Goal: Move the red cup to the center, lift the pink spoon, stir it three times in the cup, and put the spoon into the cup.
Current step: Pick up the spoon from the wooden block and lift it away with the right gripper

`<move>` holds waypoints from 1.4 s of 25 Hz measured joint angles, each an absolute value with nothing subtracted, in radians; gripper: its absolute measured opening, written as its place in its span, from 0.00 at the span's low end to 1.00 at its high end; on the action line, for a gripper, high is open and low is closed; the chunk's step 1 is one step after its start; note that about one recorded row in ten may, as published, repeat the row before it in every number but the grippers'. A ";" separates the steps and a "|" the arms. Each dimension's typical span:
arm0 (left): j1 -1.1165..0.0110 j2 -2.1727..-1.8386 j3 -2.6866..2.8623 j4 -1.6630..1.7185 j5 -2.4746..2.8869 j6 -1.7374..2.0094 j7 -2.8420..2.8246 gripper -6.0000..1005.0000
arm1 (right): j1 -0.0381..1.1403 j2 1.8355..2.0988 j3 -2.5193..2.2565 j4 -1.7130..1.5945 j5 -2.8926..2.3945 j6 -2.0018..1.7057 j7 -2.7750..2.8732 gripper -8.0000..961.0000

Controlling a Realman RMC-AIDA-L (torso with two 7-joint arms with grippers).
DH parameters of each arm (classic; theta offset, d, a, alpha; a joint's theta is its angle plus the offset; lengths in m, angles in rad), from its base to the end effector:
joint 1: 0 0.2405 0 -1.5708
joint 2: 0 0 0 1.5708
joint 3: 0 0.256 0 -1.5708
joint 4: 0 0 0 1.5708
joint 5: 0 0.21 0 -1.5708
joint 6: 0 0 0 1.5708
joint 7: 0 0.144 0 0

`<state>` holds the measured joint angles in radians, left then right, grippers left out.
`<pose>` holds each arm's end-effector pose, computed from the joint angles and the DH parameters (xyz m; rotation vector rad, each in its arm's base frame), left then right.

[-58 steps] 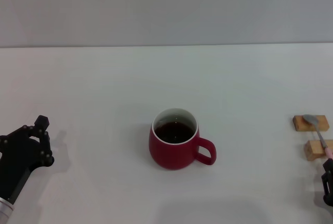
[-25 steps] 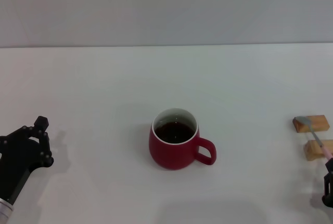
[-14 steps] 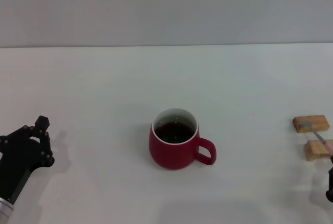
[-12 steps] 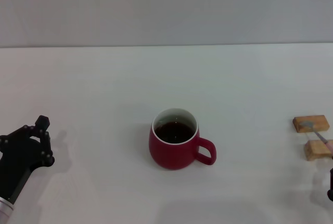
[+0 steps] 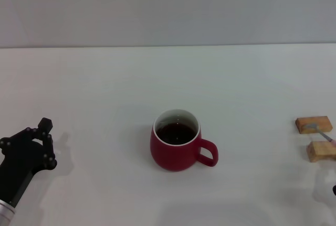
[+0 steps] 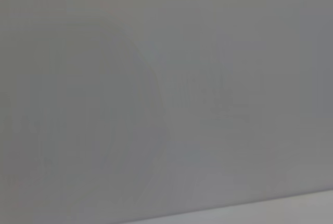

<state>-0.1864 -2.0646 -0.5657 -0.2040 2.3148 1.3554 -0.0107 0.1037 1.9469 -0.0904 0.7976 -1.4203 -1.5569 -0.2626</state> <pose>-0.3485 0.2321 -0.0402 -1.7824 -0.3942 -0.6179 0.3203 0.1635 -0.0521 -1.4845 0.7281 0.6904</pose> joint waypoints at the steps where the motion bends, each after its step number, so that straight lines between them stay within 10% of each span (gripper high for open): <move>1: -0.185 -2.065 -0.566 -0.204 2.315 1.357 -0.011 0.00 | 0.109 1.943 -0.091 0.804 -1.422 -1.562 -0.263 0.08; 35: -0.192 -2.068 -0.572 -0.207 2.309 1.350 -0.011 0.00 | 0.275 1.816 -0.081 1.009 -1.435 -1.594 -0.360 0.04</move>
